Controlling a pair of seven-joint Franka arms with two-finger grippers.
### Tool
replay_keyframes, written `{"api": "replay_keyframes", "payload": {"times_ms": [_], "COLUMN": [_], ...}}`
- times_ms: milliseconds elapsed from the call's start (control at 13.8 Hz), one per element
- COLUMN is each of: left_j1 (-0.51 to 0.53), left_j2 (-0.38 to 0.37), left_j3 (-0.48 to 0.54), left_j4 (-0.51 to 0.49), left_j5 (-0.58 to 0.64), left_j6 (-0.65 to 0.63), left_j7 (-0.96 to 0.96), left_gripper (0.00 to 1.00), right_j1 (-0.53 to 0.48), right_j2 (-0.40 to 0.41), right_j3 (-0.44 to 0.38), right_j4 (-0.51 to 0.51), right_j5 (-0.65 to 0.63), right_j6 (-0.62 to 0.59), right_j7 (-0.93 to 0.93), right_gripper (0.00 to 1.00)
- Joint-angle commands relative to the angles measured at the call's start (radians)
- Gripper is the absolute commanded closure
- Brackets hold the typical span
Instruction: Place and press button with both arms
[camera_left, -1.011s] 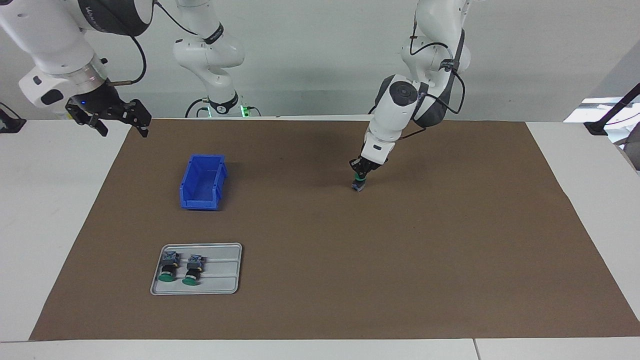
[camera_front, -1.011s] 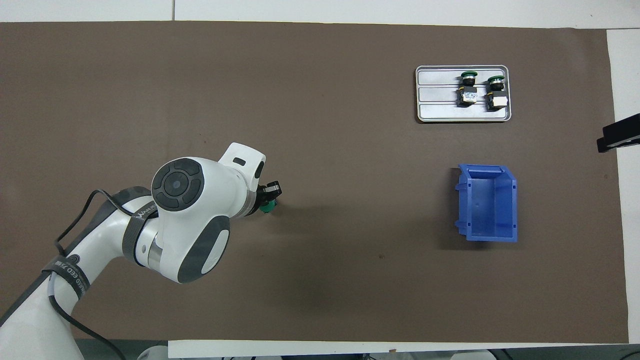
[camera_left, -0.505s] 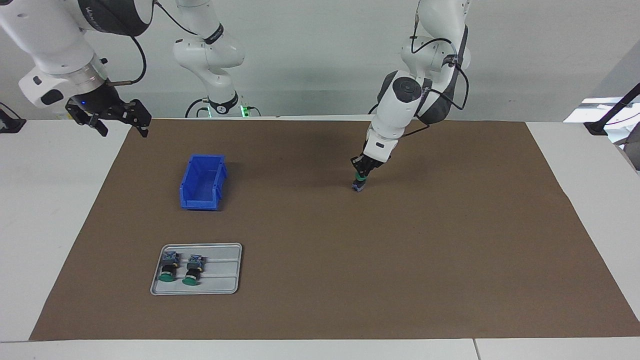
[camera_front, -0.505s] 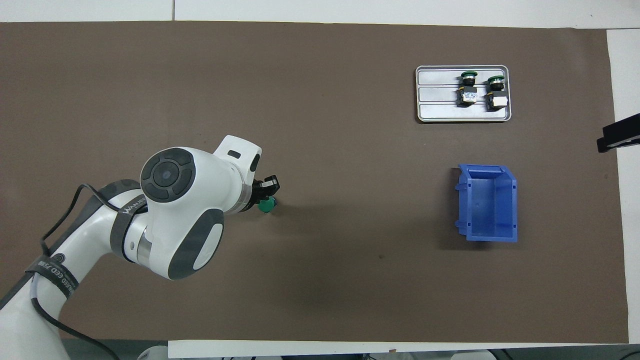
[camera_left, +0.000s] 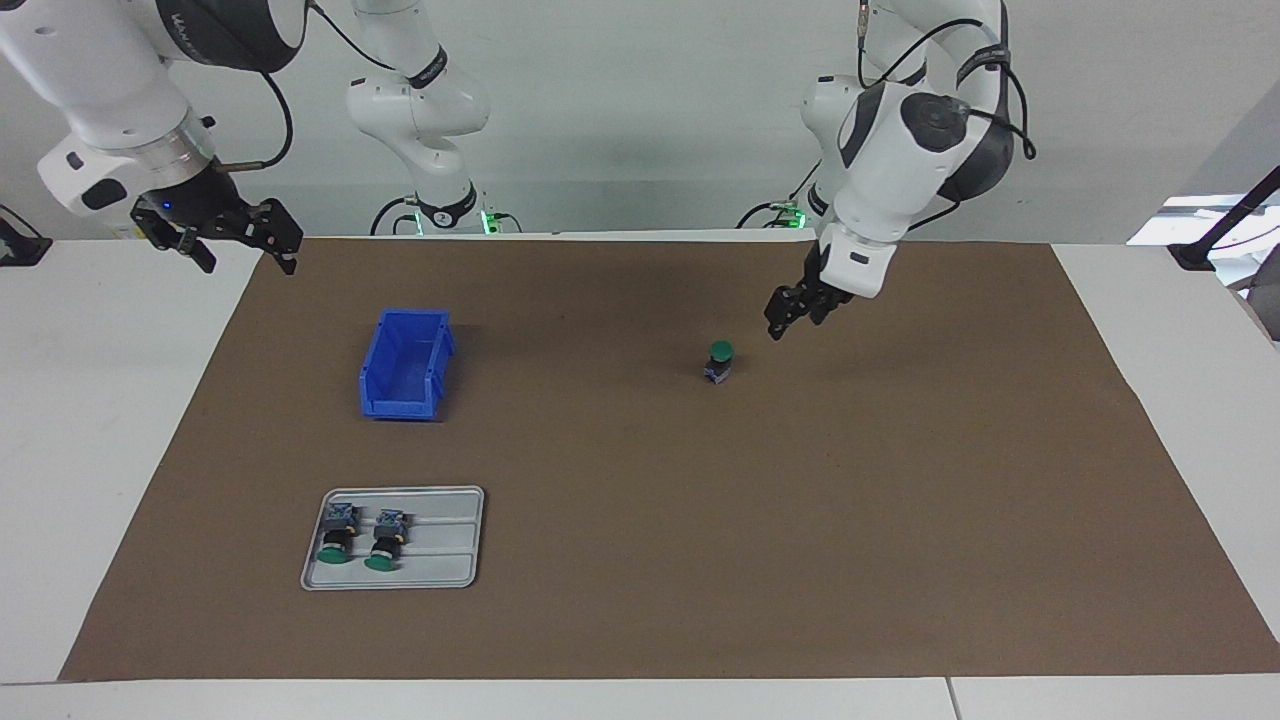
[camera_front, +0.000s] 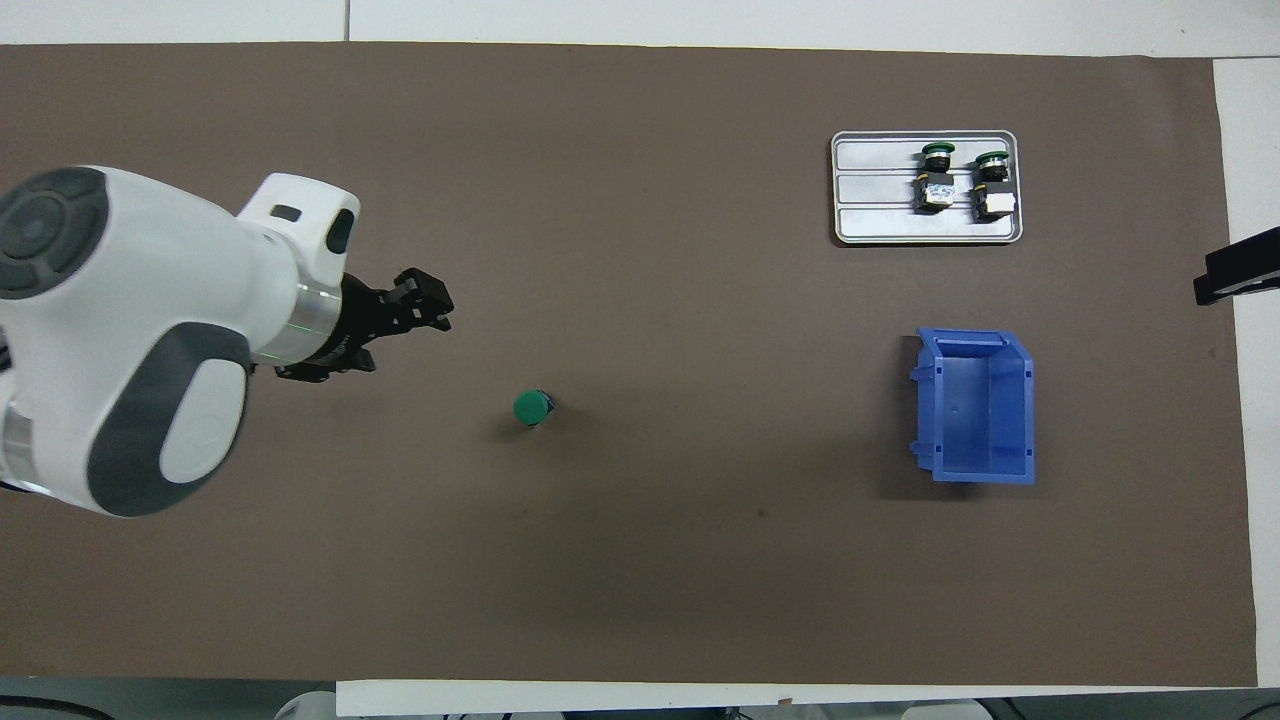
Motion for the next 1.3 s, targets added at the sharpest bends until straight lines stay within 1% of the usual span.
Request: {"api": "replay_keyframes", "payload": {"times_ms": [0, 72, 217, 361, 433, 505, 578, 722, 794, 867, 939, 1083, 1155, 1228], "left_j1": [0.113, 0.16, 0.217, 0.28, 0.289, 0.29, 0.291, 0.29, 0.29, 0.3, 0.329, 0.351, 0.354, 0.352], "left_j2": [-0.005, -0.005, -0.006, -0.006, -0.006, -0.005, -0.002, 0.007, 0.007, 0.004, 0.001, -0.005, -0.005, -0.006], "left_j3": [-0.001, -0.001, 0.0, 0.0, 0.0, 0.0, 0.0, 0.002, 0.002, 0.005, 0.015, 0.017, 0.017, 0.016], "left_j4": [0.048, 0.075, 0.112, 0.134, 0.151, 0.177, 0.224, 0.307, 0.329, 0.336, 0.335, 0.317, 0.313, 0.31], "left_j5": [0.022, 0.036, 0.097, 0.104, 0.122, 0.164, 0.174, 0.182, 0.185, 0.185, 0.183, 0.182, 0.182, 0.183], "left_j6": [-0.117, -0.153, -0.224, -0.261, -0.287, -0.313, -0.359, -0.46, -0.492, -0.505, -0.505, -0.494, -0.493, -0.493], "left_j7": [0.147, 0.186, 0.268, 0.335, 0.336, 0.344, 0.349, 0.35, 0.37, 0.431, 0.486, 0.502, 0.495, 0.491], "left_gripper": [0.0, 0.0, 0.0, 0.0, 0.0, 0.0, 0.0, 0.0, 0.0, 0.0, 0.0, 0.0, 0.0, 0.0], "right_j1": [-0.001, -0.001, 0.001, 0.001, 0.001, -0.012, -0.027, 0.005, 0.023, 0.08, 0.15, 0.313, 0.376, 0.425], "right_j2": [-0.025, -0.025, -0.025, -0.025, -0.025, -0.025, -0.025, -0.02, -0.011, -0.008, 0.003, 0.049, 0.073, 0.116], "right_j3": [-0.001, -0.001, -0.001, -0.001, -0.001, -0.004, -0.005, 0.004, 0.01, 0.016, 0.017, 0.018, 0.017, 0.019], "right_j4": [-0.029, -0.029, -0.029, -0.029, -0.029, -0.029, -0.029, -0.021, -0.009, -0.009, -0.003, 0.029, 0.031, 0.036], "right_j5": [0.004, 0.004, 0.004, 0.004, 0.004, 0.004, 0.008, 0.027, 0.087, 0.103, 0.11, 0.111, 0.119, 0.137], "right_j6": [0.009, 0.009, 0.009, 0.009, 0.009, 0.012, 0.011, 0.011, 0.018, 0.025, 0.032, 0.072, 0.107, 0.152], "right_j7": [-0.008, -0.01, -0.008, -0.008, -0.006, -0.008, -0.011, -0.028, -0.02, 0.013, 0.118, 0.315, 0.395, 0.494], "right_gripper": [0.02, 0.02, 0.02, 0.02, 0.02, 0.02, 0.02, 0.02, 0.02, 0.02, 0.02, 0.02, 0.02, 0.02]}}
